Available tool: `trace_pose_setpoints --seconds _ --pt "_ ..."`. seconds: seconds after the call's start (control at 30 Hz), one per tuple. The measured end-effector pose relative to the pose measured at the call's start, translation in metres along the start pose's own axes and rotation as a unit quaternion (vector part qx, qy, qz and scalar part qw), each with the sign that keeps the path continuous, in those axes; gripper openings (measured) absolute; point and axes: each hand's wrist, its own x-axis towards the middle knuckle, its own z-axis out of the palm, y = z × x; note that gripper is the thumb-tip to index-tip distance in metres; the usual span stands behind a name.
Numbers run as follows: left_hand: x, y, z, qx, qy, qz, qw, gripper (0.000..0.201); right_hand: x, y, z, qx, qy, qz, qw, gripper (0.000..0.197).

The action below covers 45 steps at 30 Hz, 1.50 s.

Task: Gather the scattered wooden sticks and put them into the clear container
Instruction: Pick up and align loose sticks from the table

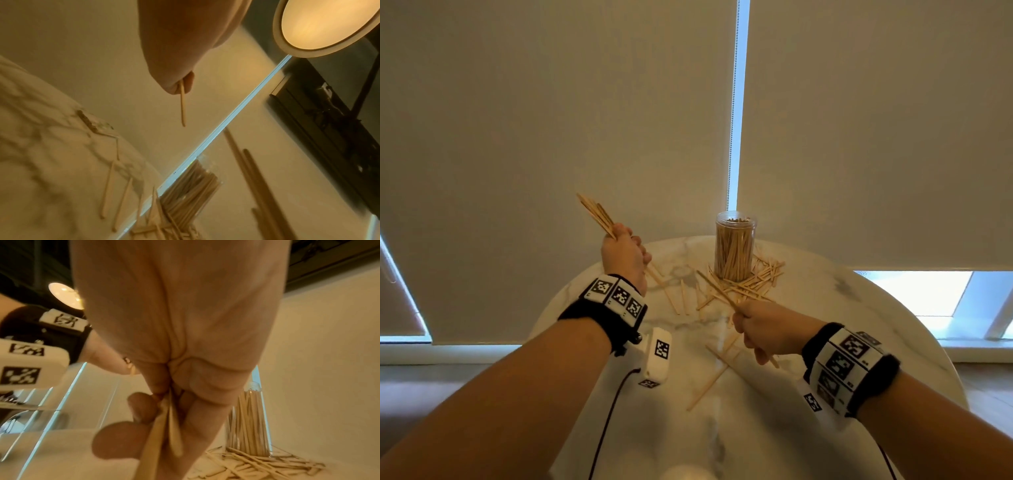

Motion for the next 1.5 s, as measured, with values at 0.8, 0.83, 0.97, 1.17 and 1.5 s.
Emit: trace_pose_setpoints --seconds 0.8,0.83,0.97,1.17,1.5 --pt "-0.05 -0.039 0.01 0.059 -0.131 -0.125 0.982 0.032 0.018 -0.02 0.018 -0.103 0.065 -0.079 0.989 0.027" --pt "-0.049 -0.035 0.009 0.041 -0.129 -0.12 0.984 0.032 0.018 -0.018 0.017 -0.103 0.064 -0.078 0.99 0.028" --pt "-0.034 -0.024 0.003 0.016 -0.077 -0.063 0.995 0.035 0.015 -0.008 0.007 -0.139 0.074 -0.068 0.985 0.03" --pt "-0.029 -0.023 -0.014 0.154 -0.097 -0.059 0.982 0.042 0.013 0.006 -0.022 -0.158 0.142 -0.018 0.977 0.018" --pt "-0.091 -0.046 0.02 0.175 -0.301 -0.107 0.931 0.054 0.03 -0.012 -0.015 0.132 0.312 -0.161 0.927 0.023"
